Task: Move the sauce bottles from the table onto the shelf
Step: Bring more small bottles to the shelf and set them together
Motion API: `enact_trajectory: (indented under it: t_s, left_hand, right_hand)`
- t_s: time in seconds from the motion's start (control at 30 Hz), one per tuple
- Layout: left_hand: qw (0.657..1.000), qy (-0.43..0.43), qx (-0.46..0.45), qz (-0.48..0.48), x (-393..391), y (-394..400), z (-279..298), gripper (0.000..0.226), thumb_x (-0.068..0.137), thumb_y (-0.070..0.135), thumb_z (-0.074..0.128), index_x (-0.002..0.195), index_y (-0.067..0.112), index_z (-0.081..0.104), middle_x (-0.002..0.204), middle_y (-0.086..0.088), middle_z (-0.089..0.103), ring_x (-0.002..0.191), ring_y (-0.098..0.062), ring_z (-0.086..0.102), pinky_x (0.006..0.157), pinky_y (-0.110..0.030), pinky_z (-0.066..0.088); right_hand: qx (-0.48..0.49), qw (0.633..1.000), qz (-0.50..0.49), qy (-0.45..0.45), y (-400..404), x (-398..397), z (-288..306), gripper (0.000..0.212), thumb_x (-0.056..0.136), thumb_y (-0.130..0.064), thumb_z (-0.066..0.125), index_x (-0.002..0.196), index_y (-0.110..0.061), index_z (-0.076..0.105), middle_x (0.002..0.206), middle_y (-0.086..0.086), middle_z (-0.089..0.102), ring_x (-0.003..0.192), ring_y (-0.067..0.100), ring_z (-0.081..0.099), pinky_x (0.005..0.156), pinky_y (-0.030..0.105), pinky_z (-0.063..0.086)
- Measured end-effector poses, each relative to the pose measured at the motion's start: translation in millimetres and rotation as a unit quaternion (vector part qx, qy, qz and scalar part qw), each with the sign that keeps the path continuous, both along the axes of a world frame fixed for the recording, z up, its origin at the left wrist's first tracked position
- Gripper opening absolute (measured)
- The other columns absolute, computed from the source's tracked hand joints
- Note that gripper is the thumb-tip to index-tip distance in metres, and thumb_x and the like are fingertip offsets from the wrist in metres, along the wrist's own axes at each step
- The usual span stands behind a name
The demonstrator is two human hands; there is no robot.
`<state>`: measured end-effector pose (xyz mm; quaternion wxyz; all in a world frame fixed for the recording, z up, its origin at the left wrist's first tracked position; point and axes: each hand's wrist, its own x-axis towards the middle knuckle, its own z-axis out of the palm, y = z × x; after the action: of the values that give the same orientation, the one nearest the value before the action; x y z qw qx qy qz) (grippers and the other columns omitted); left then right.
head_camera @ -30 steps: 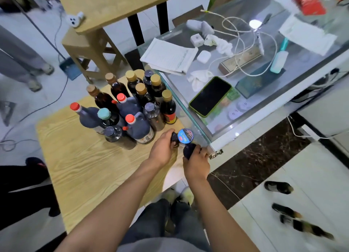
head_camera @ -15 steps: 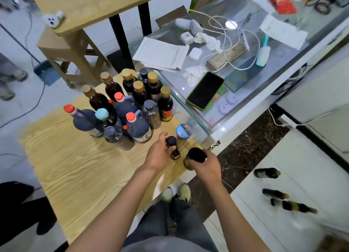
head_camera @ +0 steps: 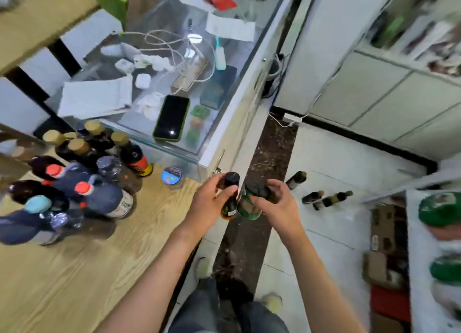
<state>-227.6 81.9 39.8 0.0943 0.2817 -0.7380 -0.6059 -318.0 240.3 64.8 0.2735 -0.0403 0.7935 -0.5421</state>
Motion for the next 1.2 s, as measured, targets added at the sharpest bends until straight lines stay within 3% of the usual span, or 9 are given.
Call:
enact_trajectory:
  t_s: [0.13,0.3,0.5,0.6,0.8,0.93,1.0,1.13,1.2]
  left_hand:
    - [0.997,0.025,0.013,-0.075,-48,61,36,0.018,0.093,0.021,0.065,0.109,0.029,0.063,0.101,0.007,0.071,0.093,-0.008,0.068,0.084,-0.023,0.054]
    - [0.99,0.041,0.023,-0.133,-99,159,75,0.026,0.086,0.036,0.069,0.109,0.024,0.065,0.103,0.006,0.072,0.097,-0.011,0.068,0.09,-0.038,0.055]
    - [0.972,0.079,0.031,-0.22,-140,301,136,0.018,0.086,0.029,0.072,0.101,0.023,0.066,0.098,0.004,0.073,0.092,-0.007,0.068,0.075,-0.017,0.052]
    - [0.961,0.111,0.048,-0.248,-152,381,167,0.014,0.084,0.025,0.074,0.094,0.019,0.066,0.091,0.001,0.073,0.079,-0.002,0.067,0.067,-0.013,0.049]
    - [0.937,0.157,0.066,-0.304,-161,545,212,0.033,0.077,0.044,0.077,0.094,0.018,0.066,0.089,-0.002,0.074,0.084,-0.017,0.07,0.079,-0.042,0.057]
    - [0.908,0.18,0.086,-0.369,-160,633,240,0.038,0.081,0.049,0.072,0.102,0.019,0.063,0.095,0.002,0.071,0.088,-0.012,0.069,0.083,-0.036,0.056]
    - [0.888,0.187,0.113,-0.404,-155,671,257,0.04,0.082,0.048,0.071,0.108,0.019,0.061,0.099,0.001,0.071,0.09,-0.011,0.069,0.083,-0.032,0.056]
    - [0.856,0.218,0.144,-0.446,-144,735,283,0.035,0.081,0.045,0.073,0.102,0.02,0.059,0.095,0.002,0.07,0.087,-0.01,0.069,0.076,-0.025,0.056]
    - [0.84,0.229,0.152,-0.468,-145,764,293,0.031,0.081,0.043,0.074,0.099,0.024,0.058,0.096,0.002,0.069,0.088,-0.011,0.068,0.078,-0.028,0.057]
  right_hand:
    - [-0.112,0.986,-0.121,-0.029,67,-19,15,0.038,0.082,-0.007,0.076,0.115,-0.015,0.06,0.11,0.001,0.071,0.1,0.015,0.069,0.074,0.024,0.056]
    - [-0.213,0.948,-0.237,-0.022,167,-36,50,0.024,0.083,-0.003,0.071,0.106,-0.01,0.067,0.09,0.001,0.075,0.078,0.01,0.071,0.064,0.022,0.056]
    - [-0.245,0.909,-0.331,0.064,305,-37,107,0.021,0.083,-0.01,0.07,0.104,-0.009,0.07,0.093,0.008,0.073,0.08,0.016,0.069,0.068,0.031,0.057]
    - [-0.239,0.89,-0.373,0.104,376,-33,132,0.014,0.087,-0.015,0.064,0.097,-0.016,0.073,0.094,0.012,0.074,0.083,0.021,0.069,0.076,0.037,0.056]
    - [-0.22,0.846,-0.459,0.163,511,-21,178,0.023,0.09,-0.029,0.049,0.099,-0.019,0.068,0.098,0.017,0.07,0.085,0.028,0.066,0.071,0.036,0.05]
    - [-0.126,0.838,-0.452,0.277,591,2,211,0.017,0.096,-0.025,0.061,0.106,-0.011,0.06,0.087,-0.001,0.068,0.074,0.002,0.067,0.06,0.013,0.048]
    - [-0.094,0.819,-0.472,0.312,627,13,225,0.032,0.087,-0.021,0.074,0.112,-0.009,0.059,0.088,-0.004,0.069,0.068,-0.007,0.066,0.06,0.008,0.047]
    - [-0.078,0.777,-0.534,0.323,686,27,249,0.065,0.065,-0.036,0.088,0.116,-0.014,0.055,0.1,0.002,0.071,0.084,0.007,0.07,0.076,0.024,0.058]
    - [-0.069,0.753,-0.56,0.338,713,33,256,0.06,0.065,-0.036,0.089,0.112,-0.02,0.055,0.1,0.0,0.071,0.09,0.013,0.071,0.081,0.032,0.059]
